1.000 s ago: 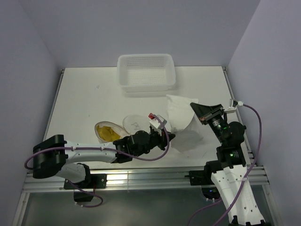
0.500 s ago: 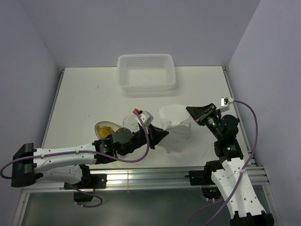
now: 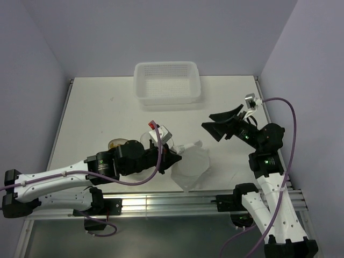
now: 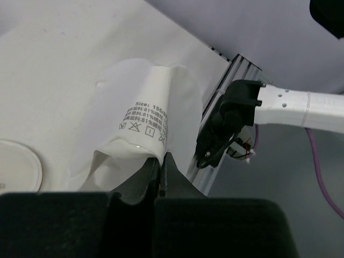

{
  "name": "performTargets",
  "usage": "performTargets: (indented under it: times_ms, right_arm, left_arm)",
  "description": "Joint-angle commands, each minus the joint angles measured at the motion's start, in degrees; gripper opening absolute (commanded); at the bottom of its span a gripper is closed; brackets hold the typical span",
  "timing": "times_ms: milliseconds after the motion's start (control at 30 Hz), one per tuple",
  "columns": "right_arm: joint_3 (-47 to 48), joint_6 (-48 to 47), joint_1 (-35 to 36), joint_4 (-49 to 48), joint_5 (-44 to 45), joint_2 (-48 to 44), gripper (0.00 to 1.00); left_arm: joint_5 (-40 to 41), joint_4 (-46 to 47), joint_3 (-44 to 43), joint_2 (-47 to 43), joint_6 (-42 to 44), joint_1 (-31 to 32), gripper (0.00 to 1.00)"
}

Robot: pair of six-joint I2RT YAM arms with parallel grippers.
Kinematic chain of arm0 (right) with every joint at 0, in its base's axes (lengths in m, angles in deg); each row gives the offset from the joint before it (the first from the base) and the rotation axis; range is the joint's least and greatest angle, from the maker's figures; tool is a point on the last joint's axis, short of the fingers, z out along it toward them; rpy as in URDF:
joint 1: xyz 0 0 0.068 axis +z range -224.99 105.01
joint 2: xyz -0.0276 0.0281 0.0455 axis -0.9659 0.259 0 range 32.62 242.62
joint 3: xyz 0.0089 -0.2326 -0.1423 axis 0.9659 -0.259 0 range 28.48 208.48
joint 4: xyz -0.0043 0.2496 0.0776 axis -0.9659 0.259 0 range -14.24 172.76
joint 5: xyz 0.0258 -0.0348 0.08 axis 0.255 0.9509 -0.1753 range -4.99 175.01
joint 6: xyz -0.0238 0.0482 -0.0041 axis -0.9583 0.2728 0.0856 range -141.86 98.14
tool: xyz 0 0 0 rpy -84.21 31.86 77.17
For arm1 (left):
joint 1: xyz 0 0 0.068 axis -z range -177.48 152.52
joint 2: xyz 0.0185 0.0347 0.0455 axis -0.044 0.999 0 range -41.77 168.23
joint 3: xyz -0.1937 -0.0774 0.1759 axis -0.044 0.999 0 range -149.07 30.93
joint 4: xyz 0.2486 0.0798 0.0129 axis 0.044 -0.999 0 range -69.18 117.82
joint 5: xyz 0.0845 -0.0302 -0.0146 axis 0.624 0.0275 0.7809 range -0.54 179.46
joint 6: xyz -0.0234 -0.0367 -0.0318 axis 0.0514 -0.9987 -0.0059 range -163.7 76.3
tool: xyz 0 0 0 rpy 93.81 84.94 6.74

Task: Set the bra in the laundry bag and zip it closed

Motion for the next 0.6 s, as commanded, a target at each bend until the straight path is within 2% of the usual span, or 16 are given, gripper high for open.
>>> performTargets:
  times_ms: [0, 100, 133, 200, 233, 300, 400, 567]
  right_arm:
    - [3.1, -1.1, 1.5, -14.1, -21.6, 4.0, 0.89]
    - [4.4, -5.1, 7.1, -10.8, -23.5, 5.7, 0.92]
    - [4.7, -9.7, 9.4, -9.4, -23.7, 5.9, 0.99]
    - [7.6, -16.6, 16.4, 0.1, -21.9, 6.1, 1.00]
    - [8.2, -21.9, 18.5, 2.3, -21.5, 6.1, 1.00]
    - [8.6, -25.2, 22.7, 4.8, -20.4, 5.7, 1.00]
    - [8.3, -26.5, 24.8, 5.9, -18.8, 4.9, 1.00]
    - [8.4, -27.9, 25.7, 8.0, -18.1, 7.2, 1.00]
  left_arm:
    - [-0.8, -4.9, -3.7, -3.2, 2.2, 0.4, 0.00]
    - [-2.5, -6.0, -5.0, -3.7, 3.8, 0.3, 0.00]
    - [-3.6, -6.6, -5.7, -3.2, 4.1, 0.3, 0.00]
    - [-4.8, -8.5, -7.5, -2.7, 4.7, 0.3, 0.00]
    - [-5.7, -8.7, -7.7, -2.7, 5.0, 0.3, 0.00]
    - [-5.8, -9.2, -8.0, -3.0, 5.9, 0.3, 0.00]
    - [-4.9, -9.5, -8.1, -3.8, 6.6, 0.3, 0.00]
    - [-9.0, -8.7, -8.8, -5.2, 7.3, 0.2, 0.00]
